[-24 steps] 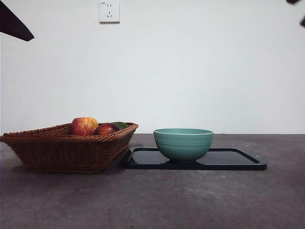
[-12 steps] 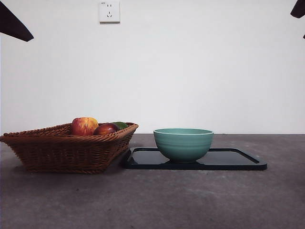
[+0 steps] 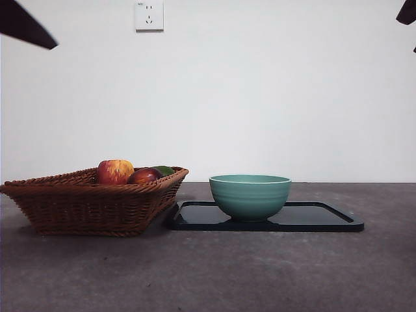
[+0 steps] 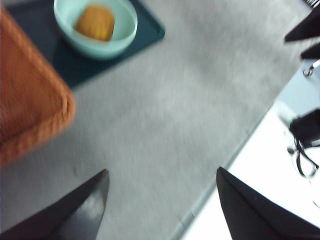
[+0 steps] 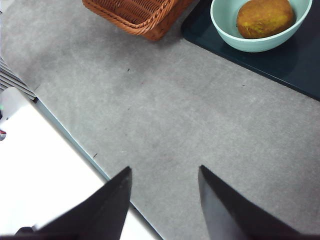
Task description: Pick up the wifruite, put it on the bowl, pick up the plate, put it on desk
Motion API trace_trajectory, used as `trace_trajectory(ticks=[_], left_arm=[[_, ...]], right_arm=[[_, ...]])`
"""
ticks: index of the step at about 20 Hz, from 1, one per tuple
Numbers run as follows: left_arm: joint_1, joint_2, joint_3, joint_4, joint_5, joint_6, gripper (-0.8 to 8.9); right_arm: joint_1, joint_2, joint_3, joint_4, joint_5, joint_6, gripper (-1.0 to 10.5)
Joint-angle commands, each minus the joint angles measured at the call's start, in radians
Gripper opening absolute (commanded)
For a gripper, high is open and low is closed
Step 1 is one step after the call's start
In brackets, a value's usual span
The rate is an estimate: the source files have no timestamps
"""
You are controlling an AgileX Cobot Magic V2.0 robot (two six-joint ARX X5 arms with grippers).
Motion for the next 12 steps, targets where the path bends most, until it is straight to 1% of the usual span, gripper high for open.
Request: trace_trajectory(ticks=[1,6,12], left_arm=[[-0.015,0.048,0.044,0.059,-0.029,-0.009,3.44],[-0.032,0.26,0.217,0.108,-0.042,-0.013,3.44],[-0.064,0.605,0.52,0.11,-0.047,0.043,3.44]], right_arm=[[0.006,0.004,0.01,0.011,-0.003,-0.013,2.1],[0.006,0.004,0.01,0.01,-0.003,-0.011,2.1],[0.006,0.004,0.01,0.01,-0.003,-0.008,2.1]])
